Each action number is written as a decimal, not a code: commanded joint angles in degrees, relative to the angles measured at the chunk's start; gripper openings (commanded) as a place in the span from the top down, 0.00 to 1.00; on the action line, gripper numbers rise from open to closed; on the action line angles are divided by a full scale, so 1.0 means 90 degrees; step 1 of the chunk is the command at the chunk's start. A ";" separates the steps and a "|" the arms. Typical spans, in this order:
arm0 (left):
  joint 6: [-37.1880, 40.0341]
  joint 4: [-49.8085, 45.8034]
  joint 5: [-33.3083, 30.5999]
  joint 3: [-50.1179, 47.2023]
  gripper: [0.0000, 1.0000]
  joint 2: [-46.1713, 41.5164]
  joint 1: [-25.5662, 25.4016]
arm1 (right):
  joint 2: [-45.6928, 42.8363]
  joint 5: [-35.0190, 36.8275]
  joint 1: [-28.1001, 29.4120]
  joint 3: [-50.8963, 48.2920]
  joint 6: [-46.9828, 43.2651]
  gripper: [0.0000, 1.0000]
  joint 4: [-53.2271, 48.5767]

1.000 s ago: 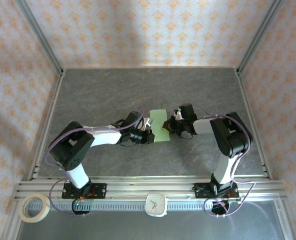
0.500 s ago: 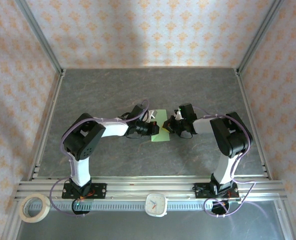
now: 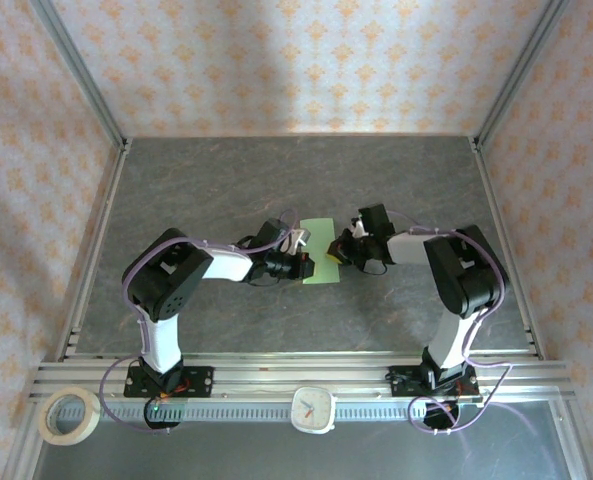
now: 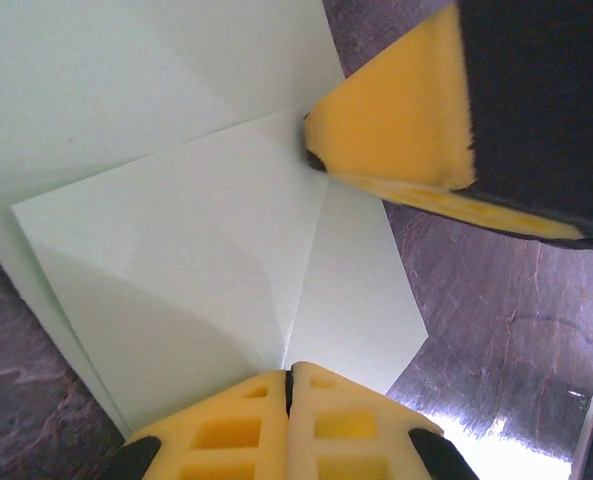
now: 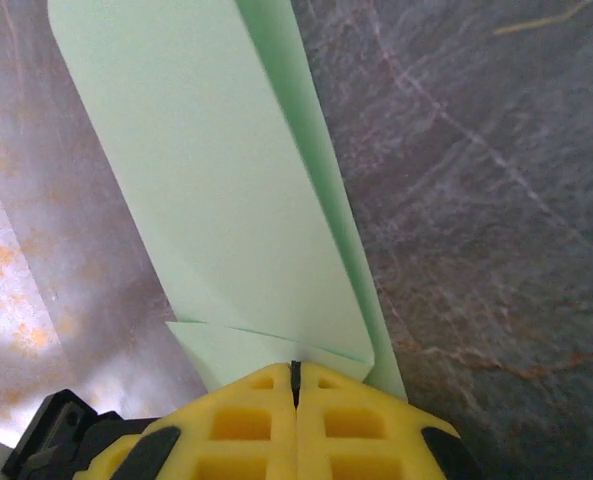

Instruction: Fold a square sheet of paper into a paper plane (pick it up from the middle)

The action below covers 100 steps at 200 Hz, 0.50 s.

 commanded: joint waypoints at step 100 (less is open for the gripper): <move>0.0137 -0.1058 -0.0269 -0.0308 1.00 0.0436 -0.0005 | 0.0252 0.0265 0.0185 -0.0320 0.0157 1.00 0.0175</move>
